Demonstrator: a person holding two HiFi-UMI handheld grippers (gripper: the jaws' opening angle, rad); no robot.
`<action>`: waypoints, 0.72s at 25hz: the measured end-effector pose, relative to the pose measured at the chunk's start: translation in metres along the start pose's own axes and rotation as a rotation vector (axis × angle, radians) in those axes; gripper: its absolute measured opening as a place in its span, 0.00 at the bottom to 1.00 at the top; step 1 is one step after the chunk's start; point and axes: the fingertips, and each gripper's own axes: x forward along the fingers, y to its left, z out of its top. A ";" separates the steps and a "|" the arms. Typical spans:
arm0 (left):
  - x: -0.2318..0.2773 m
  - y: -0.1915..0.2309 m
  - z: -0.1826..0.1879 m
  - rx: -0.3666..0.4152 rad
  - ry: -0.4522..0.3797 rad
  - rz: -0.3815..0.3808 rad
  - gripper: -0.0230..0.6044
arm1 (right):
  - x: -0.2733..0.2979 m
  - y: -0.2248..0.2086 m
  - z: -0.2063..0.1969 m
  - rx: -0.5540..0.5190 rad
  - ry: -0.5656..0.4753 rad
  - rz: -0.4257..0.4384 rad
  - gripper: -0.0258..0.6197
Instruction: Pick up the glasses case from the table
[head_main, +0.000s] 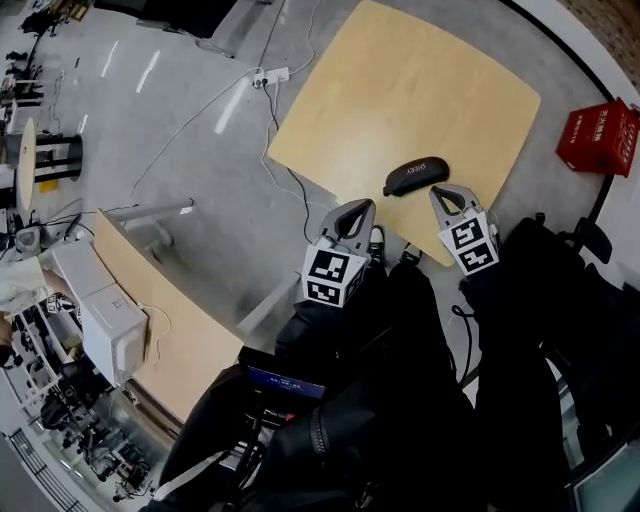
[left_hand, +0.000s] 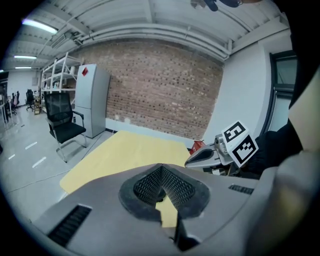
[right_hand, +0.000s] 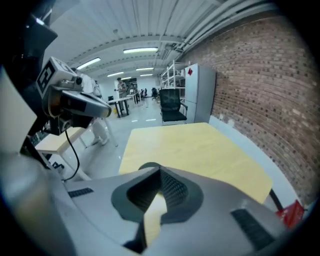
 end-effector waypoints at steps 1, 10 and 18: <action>0.001 0.002 -0.001 -0.003 0.003 0.002 0.03 | 0.007 -0.002 -0.002 -0.036 0.022 0.013 0.04; 0.008 0.019 -0.014 -0.041 0.021 0.020 0.03 | 0.054 -0.012 -0.026 -0.284 0.199 0.159 0.24; 0.015 0.022 -0.021 -0.058 0.038 0.018 0.03 | 0.071 -0.016 -0.040 -0.461 0.304 0.262 0.46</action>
